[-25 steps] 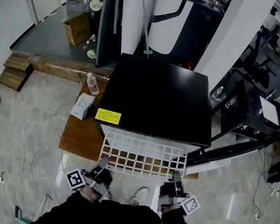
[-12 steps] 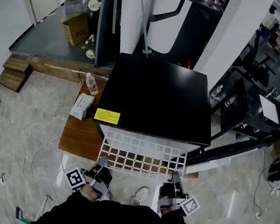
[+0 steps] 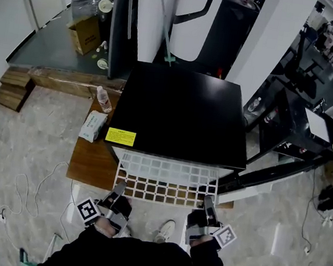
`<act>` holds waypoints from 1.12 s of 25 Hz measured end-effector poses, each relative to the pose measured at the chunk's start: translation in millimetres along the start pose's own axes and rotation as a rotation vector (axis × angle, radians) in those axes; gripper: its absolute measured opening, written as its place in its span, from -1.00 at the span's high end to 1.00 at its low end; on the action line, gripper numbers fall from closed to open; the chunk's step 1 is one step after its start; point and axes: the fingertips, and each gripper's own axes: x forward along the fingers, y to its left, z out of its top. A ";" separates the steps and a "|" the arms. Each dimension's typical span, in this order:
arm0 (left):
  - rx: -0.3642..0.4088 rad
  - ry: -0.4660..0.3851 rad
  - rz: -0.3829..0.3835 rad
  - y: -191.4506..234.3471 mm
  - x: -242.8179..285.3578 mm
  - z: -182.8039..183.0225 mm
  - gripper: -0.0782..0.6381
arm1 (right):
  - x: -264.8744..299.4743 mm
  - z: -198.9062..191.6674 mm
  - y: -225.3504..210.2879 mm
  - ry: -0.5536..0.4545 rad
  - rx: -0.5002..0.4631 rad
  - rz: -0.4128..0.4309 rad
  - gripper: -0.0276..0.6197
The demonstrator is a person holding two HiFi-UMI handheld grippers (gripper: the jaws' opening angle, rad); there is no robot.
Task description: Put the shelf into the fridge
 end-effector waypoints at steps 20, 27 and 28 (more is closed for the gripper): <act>0.041 -0.096 -0.009 -2.9 52.0 27.8 0.69 | 54.3 21.3 -5.3 -0.085 0.002 -0.012 0.81; 0.073 -0.128 -0.024 -1.9 72.4 37.8 0.69 | 74.4 30.2 -10.3 -0.127 -0.019 -0.022 0.81; 0.078 -0.136 -0.028 -1.9 76.8 39.9 0.69 | 78.9 32.0 -11.3 -0.136 -0.024 -0.023 0.81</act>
